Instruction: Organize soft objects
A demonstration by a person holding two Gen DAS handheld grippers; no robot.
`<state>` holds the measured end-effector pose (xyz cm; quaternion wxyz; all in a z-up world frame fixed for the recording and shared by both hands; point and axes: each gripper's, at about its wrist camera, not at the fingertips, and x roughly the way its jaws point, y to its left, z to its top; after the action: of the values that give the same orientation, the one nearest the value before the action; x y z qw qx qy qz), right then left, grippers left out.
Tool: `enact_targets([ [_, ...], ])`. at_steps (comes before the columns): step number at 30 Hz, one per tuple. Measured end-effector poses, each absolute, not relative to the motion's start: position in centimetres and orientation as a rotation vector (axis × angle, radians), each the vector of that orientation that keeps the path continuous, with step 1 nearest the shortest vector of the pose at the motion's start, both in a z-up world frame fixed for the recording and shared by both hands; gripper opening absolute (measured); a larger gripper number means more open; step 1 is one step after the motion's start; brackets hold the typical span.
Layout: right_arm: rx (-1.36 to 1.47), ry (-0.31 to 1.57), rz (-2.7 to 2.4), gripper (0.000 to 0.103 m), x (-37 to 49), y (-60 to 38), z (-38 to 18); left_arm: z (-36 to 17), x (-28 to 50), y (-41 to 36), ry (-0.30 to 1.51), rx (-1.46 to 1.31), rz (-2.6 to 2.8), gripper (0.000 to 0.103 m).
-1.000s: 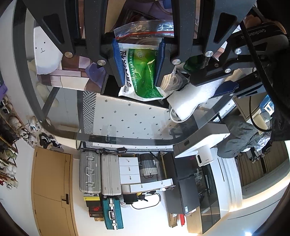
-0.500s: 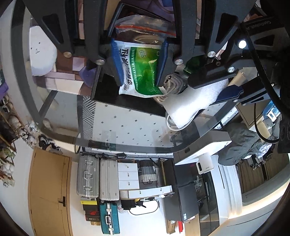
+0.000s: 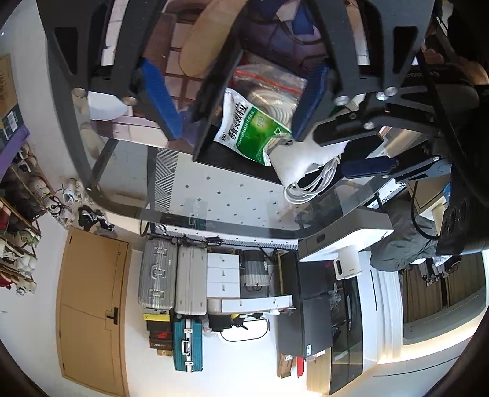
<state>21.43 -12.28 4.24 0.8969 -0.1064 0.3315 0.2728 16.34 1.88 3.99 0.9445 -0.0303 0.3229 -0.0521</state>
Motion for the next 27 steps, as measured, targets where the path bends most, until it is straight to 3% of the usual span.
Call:
enact_targets([
  [2,-0.212,0.675,0.553,0.089,20.8,-12.9,4.5,4.3,15.9,2.2,0.650,-0.065,-0.082,0.088],
  [7,-0.194,0.663,0.547,0.101,18.8,-13.7,4.6,5.3,13.8,3.4,0.603,-0.111,-0.091,0.103],
  [27,-0.152,0.579,0.548,0.102,13.8,-13.7,3.9,2.4,8.3,5.8,0.541,-0.097,0.025,0.103],
])
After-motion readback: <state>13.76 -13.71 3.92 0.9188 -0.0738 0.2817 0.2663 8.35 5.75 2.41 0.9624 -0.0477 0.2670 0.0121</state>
